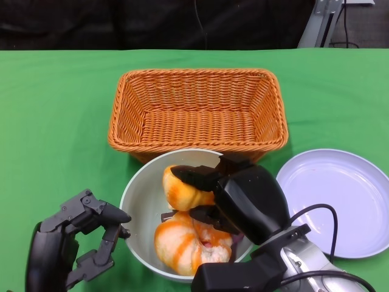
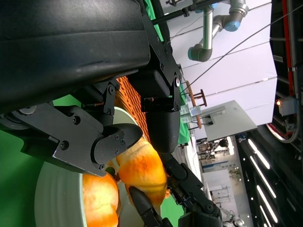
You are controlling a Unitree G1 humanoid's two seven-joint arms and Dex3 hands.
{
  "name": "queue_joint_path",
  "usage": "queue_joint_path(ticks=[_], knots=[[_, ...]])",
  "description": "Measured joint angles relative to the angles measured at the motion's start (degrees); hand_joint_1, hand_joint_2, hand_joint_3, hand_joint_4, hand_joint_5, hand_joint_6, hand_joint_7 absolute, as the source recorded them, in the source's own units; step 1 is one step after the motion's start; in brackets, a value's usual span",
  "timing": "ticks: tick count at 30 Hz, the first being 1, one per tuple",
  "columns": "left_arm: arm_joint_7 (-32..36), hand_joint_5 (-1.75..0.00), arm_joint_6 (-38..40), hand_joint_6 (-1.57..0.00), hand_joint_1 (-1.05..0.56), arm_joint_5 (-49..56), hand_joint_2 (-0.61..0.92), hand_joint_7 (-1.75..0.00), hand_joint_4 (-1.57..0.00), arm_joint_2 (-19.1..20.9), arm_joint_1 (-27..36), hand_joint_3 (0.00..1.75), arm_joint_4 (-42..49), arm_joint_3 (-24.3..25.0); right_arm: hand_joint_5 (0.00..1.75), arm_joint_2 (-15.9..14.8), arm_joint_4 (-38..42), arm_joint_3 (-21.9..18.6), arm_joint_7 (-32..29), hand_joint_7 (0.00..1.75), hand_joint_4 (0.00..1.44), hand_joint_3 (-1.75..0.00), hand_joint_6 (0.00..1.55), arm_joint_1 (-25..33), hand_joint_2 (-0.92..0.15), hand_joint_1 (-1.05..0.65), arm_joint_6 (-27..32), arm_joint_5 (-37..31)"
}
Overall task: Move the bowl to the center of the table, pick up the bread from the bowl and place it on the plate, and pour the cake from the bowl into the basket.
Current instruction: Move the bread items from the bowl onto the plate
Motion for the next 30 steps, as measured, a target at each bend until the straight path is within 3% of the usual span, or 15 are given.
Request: queue_joint_path(ticks=[15, 17, 18, 21, 30], knots=[[0.0, -1.43, 0.0, -0.75, -0.05, 0.0, 0.68, -1.22, -0.75, 0.0, 0.0, 0.84, 0.0, 0.0, 1.12, 0.1, 0.2, -0.6, -1.3, 0.18, 0.73, -0.03, 1.04, 0.0, -0.92, -0.25, -2.0, 0.6], [0.0, -1.42, 0.0, -0.76, -0.05, -0.1, 0.68, -1.21, -0.75, 0.0, 0.0, 0.83, 0.0, 0.0, 1.19, 0.1, -1.6, -1.3, -0.4, 0.22, 0.73, -0.02, 1.05, 0.5, -0.92, -0.23, -2.7, 3.0], [0.0, -1.41, 0.0, -0.76, -0.05, -0.2, 0.69, -1.21, -0.75, 0.1, -0.1, 0.82, 0.1, 0.0, 1.29, 0.2, -3.7, -2.1, 0.4, 0.33, 0.70, -0.01, 1.01, 1.0, -0.92, -0.22, -3.6, 4.9], [-0.1, -1.39, 0.0, -0.77, -0.05, -1.1, 0.70, -1.19, -0.76, 0.2, -0.2, 0.80, 0.3, 0.1, 1.35, 0.2, -10.3, -4.6, 3.9, 0.71, 0.67, -0.01, 0.82, 2.0, -0.92, -0.22, -6.1, 10.4], [-0.1, -1.39, 0.0, -0.77, -0.04, -0.9, 0.72, -1.17, -0.76, 0.6, -0.9, 0.76, 0.8, 0.3, 1.32, -0.9, -20.7, -10.2, 13.4, 0.79, 0.65, -0.01, 0.78, 6.7, -0.92, -0.21, -5.5, 18.4]])
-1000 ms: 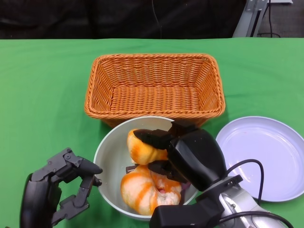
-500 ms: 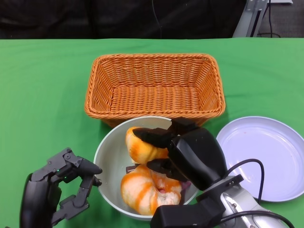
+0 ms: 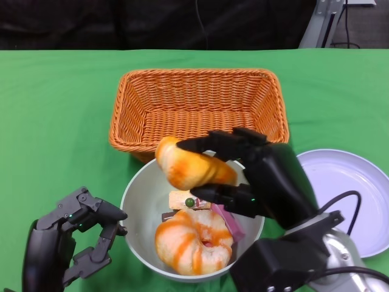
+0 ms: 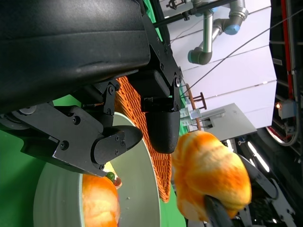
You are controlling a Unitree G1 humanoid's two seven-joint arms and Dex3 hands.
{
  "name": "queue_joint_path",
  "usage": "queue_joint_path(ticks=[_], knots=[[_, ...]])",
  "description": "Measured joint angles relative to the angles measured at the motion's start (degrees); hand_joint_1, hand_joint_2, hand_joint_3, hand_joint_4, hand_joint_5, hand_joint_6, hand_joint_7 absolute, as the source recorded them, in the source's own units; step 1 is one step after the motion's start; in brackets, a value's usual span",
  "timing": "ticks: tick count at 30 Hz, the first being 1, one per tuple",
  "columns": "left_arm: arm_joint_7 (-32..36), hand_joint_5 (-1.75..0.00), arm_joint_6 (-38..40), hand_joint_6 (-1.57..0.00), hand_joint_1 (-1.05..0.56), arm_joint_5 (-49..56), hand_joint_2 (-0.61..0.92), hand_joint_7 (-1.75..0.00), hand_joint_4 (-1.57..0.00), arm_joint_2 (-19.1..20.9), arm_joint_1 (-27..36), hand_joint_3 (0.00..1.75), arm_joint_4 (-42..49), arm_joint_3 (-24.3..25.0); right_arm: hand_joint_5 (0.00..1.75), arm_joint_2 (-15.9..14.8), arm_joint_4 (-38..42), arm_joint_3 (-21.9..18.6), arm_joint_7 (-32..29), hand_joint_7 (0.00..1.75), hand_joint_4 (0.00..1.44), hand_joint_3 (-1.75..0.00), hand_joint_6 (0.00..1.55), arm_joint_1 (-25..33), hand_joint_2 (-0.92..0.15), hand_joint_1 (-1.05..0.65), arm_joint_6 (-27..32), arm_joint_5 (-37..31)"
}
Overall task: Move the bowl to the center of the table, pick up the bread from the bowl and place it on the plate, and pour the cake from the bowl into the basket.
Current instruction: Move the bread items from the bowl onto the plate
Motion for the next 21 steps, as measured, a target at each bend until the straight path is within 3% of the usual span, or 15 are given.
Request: queue_joint_path(ticks=[12, 21], knots=[[0.0, -1.39, 0.0, -0.77, -0.02, -0.4, 0.71, -1.16, -0.76, 0.1, -0.1, 0.79, 0.0, 0.0, 1.30, -1.8, -3.9, -6.4, 3.4, 0.72, 0.71, 0.00, 0.85, 2.8, -0.89, -0.20, -0.3, 2.8], [-0.7, -1.40, 0.0, -0.77, -0.02, -1.6, 0.71, -1.16, -0.74, 0.9, -0.1, 0.80, 0.0, 0.0, 1.40, -3.6, -3.8, -12.4, 3.4, 0.75, 0.69, 0.00, 0.85, 5.1, -0.91, -0.20, -2.0, 5.4]])
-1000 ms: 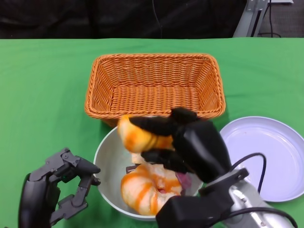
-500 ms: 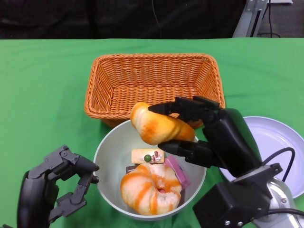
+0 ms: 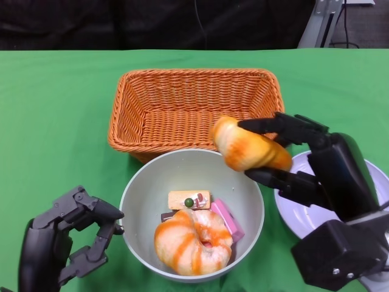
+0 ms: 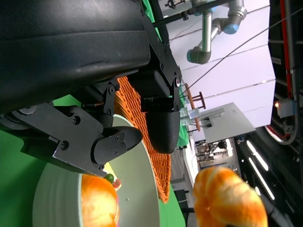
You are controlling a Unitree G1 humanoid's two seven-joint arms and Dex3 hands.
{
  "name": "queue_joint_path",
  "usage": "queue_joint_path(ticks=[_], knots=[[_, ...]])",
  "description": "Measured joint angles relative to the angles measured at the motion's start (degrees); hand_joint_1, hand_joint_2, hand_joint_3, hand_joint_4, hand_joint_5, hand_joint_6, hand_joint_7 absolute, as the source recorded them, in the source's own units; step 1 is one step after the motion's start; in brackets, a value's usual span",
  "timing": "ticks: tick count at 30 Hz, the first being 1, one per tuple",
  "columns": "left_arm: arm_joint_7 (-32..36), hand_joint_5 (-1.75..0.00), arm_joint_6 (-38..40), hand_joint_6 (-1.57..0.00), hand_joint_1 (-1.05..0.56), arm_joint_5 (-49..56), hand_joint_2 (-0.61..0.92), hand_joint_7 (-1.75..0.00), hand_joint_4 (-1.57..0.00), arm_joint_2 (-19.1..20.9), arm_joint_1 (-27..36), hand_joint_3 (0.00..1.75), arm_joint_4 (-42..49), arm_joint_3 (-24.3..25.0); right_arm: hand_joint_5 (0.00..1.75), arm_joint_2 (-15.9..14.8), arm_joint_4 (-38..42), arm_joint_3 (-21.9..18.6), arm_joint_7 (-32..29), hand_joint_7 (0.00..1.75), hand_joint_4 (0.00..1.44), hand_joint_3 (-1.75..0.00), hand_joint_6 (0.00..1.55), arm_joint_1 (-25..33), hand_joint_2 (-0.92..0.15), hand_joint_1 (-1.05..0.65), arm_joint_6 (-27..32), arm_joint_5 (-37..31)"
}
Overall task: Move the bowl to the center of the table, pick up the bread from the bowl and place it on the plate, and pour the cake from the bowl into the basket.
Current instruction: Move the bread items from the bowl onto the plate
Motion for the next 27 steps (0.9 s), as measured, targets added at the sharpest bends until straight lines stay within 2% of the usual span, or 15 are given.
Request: queue_joint_path(ticks=[3, 6, 11, 14, 19, 27], knots=[[-1.2, -1.40, 0.2, -0.77, -0.04, -1.3, 0.71, -1.14, -0.74, 0.3, 0.0, 0.78, 0.0, 0.0, 1.40, -0.7, -0.4, -2.1, 0.0, 0.74, 0.70, -0.01, 0.84, 1.0, -0.91, -0.22, 0.0, 0.3], [-1.3, -1.41, 0.7, -0.77, -0.05, -1.7, 0.73, -1.14, -0.73, 0.3, 0.1, 0.75, 0.0, 0.1, 1.52, -1.2, -0.4, -3.6, 0.3, 0.76, 0.68, 0.00, 0.84, 2.0, -0.91, -0.20, -0.3, 2.0], [-1.3, -1.45, 0.7, -0.76, -0.05, -1.9, 0.73, -1.17, -0.73, 0.4, 0.2, 0.74, 0.0, 0.3, 1.46, -2.4, 0.8, -5.8, 0.2, 0.79, 0.71, 0.00, 0.84, 3.4, -0.91, -0.22, -2.7, 2.9], [-1.3, -1.45, 0.6, -0.76, -0.04, -1.3, 0.73, -1.18, -0.73, 0.4, 0.2, 0.73, 0.0, 0.8, 1.44, -3.5, 4.0, -7.1, -1.2, 0.81, 0.75, 0.00, 0.86, 3.6, -0.89, -0.20, -6.6, 2.8], [-1.3, -1.48, 0.6, -0.76, -0.05, -1.4, 0.76, -1.18, -0.72, 0.5, 0.2, 0.66, 0.0, 1.2, 1.42, -5.2, 13.4, -9.1, -7.4, 0.79, 0.77, 0.00, 0.88, 3.0, -0.87, -0.14, -14.9, 1.1], [-1.6, -1.49, 0.6, -0.76, -0.04, -2.0, 0.74, -1.18, -0.71, 0.5, 0.2, 0.72, 0.0, 1.4, 1.38, -8.3, 25.9, -9.7, -15.6, 0.75, 0.79, 0.00, 0.92, 0.0, -0.83, -0.11, -22.6, -3.8]])
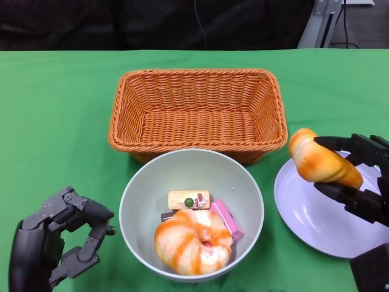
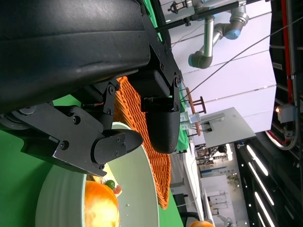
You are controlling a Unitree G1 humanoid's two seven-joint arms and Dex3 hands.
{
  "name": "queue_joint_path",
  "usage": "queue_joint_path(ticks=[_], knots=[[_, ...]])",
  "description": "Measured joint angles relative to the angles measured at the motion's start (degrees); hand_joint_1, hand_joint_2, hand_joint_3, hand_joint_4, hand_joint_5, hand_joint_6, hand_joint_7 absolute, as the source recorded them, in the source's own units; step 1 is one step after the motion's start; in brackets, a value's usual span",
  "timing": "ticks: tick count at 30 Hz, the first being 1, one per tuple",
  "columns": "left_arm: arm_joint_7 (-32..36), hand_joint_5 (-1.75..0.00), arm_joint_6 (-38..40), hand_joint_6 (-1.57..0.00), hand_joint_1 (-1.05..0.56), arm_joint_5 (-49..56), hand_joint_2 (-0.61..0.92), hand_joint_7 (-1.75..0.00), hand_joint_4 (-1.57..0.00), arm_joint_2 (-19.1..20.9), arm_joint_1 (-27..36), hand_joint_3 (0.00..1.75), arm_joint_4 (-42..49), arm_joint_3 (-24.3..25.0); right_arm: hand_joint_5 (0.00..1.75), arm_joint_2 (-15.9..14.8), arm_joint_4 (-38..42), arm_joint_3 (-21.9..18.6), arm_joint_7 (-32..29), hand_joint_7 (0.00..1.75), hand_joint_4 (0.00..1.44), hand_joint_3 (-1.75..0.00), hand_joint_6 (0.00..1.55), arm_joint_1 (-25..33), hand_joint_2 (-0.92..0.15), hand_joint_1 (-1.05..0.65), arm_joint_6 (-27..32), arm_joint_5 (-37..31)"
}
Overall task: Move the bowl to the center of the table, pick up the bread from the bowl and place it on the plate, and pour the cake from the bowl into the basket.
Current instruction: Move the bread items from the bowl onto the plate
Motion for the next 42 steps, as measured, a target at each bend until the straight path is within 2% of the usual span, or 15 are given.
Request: queue_joint_path(ticks=[7, 10, 13, 18, 24, 27, 35, 42], knots=[[-0.1, -1.47, 0.0, -0.76, -0.04, 0.0, 0.74, -1.17, -0.72, 0.0, 0.0, 0.70, 0.0, 0.1, 1.30, -1.5, 6.4, 1.5, -8.8, 0.68, 0.83, 0.00, 0.99, -1.7, -0.82, -0.11, -2.5, -7.3], [-0.3, -1.47, 0.0, -0.77, -0.04, -0.1, 0.75, -1.16, -0.72, 0.0, 0.0, 0.69, 0.0, 0.1, 1.18, -2.7, 6.8, 3.2, -12.4, 0.61, 0.88, 0.00, 1.04, -2.2, -0.81, -0.13, -2.2, -11.9], [-0.5, -1.47, 0.0, -0.77, -0.05, 0.0, 0.75, -1.16, -0.72, 0.0, 0.1, 0.68, 0.0, 0.1, 1.12, -4.0, 8.8, 5.3, -16.9, 0.57, 0.91, -0.01, 1.07, -3.0, -0.82, -0.15, -2.3, -15.7], [-0.5, -1.46, -0.6, -0.77, -0.03, 0.9, 0.76, -1.17, -0.74, 0.0, 0.1, 0.68, 0.1, 0.2, 1.10, -5.4, 15.2, 9.4, -23.8, 0.54, 0.92, -0.01, 1.07, -4.9, -0.82, -0.15, -2.9, -19.8], [-0.7, -1.45, -0.9, -0.76, -0.03, 0.7, 0.74, -1.17, -0.73, 0.0, 0.5, 0.73, 0.0, 0.1, 1.00, -6.1, 21.9, 13.5, -31.0, 0.49, 0.95, -0.01, 1.10, -8.1, -0.83, -0.17, -0.9, -22.8], [-0.8, -1.45, -0.8, -0.76, -0.03, -0.1, 0.73, -1.17, -0.73, 0.0, 1.0, 0.73, -0.2, 0.1, 1.01, -6.2, 25.6, 15.8, -34.7, 0.48, 0.94, -0.01, 1.10, -9.6, -0.83, -0.18, -0.2, -23.9], [-1.1, -1.45, -0.7, -0.76, -0.03, 0.0, 0.73, -1.17, -0.73, 0.1, 1.1, 0.74, -0.2, 0.2, 1.12, -6.7, 30.3, 19.0, -37.6, 0.49, 0.87, -0.01, 1.08, -12.0, -0.84, -0.17, 0.9, -23.7], [-1.1, -1.45, -0.7, -0.77, -0.04, 0.0, 0.73, -1.16, -0.73, 0.1, 1.1, 0.73, -0.2, 0.2, 1.14, -6.8, 30.6, 20.5, -35.0, 0.45, 0.82, -0.01, 1.05, -12.2, -0.85, -0.16, 4.2, -22.8]])
